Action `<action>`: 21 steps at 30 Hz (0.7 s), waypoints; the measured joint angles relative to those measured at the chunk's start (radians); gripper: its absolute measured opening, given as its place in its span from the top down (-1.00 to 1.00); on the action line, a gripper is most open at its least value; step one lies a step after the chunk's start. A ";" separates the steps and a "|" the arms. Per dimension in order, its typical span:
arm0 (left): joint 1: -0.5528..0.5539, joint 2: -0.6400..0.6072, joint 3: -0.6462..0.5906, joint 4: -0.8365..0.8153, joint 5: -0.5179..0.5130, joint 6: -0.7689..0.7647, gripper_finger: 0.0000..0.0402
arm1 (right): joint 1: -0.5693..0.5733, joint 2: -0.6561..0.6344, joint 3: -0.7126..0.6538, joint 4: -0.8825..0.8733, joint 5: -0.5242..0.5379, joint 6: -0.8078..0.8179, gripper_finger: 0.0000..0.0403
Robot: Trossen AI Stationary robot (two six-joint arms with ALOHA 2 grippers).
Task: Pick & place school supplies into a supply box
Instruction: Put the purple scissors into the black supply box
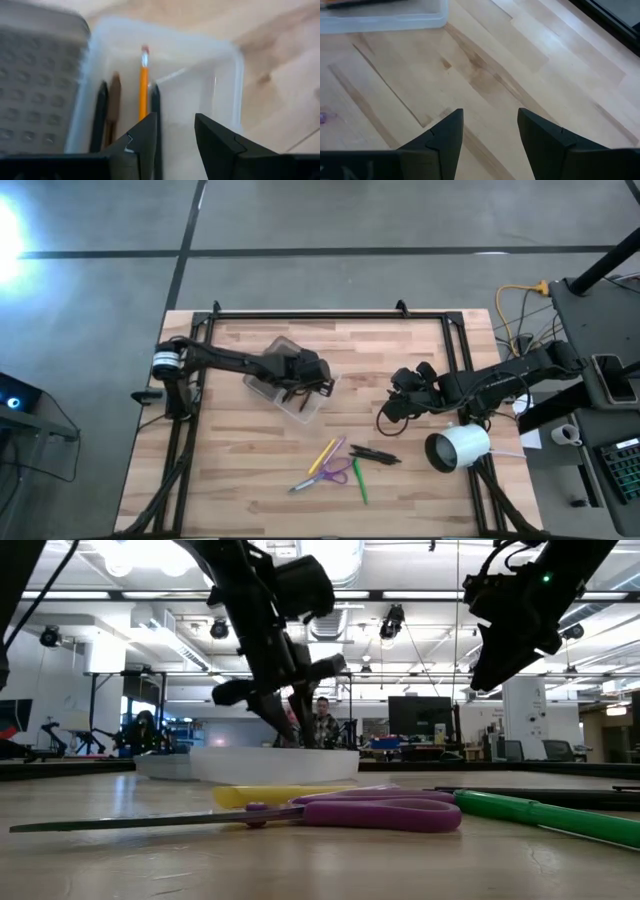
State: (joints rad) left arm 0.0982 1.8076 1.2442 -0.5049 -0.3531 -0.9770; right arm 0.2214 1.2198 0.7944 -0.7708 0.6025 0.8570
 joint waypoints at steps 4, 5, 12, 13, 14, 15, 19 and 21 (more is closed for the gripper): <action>0.003 -0.010 -0.004 -0.013 -0.005 0.021 0.41 | 0.000 0.000 0.000 0.001 0.000 0.000 0.10; 0.003 -0.010 -0.006 -0.013 0.002 0.022 0.41 | 0.000 0.000 0.000 0.001 0.000 0.000 0.10; -0.015 -0.011 -0.007 -0.047 0.035 0.027 0.41 | 0.000 0.000 0.000 0.097 -0.156 -0.132 0.10; -0.015 -0.013 -0.007 -0.058 0.050 0.038 0.41 | 0.000 0.003 0.000 0.138 -0.202 -0.190 0.10; -0.021 -0.017 -0.007 -0.067 0.065 0.060 0.41 | 0.000 0.007 0.000 0.183 -0.247 -0.251 0.10; -0.028 -0.024 -0.008 -0.076 0.081 0.084 0.41 | 0.001 0.011 0.000 0.222 -0.293 -0.309 0.10; -0.083 -0.064 -0.012 -0.120 0.096 0.119 0.41 | 0.001 0.073 0.000 0.369 -0.418 -0.493 0.11; -0.119 -0.096 -0.030 -0.112 0.098 0.119 0.41 | -0.002 0.116 0.005 0.423 -0.469 -0.511 0.11</action>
State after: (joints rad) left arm -0.0209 1.7114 1.2146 -0.6169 -0.2553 -0.8579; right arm 0.2195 1.3362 0.7997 -0.3475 0.1337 0.3462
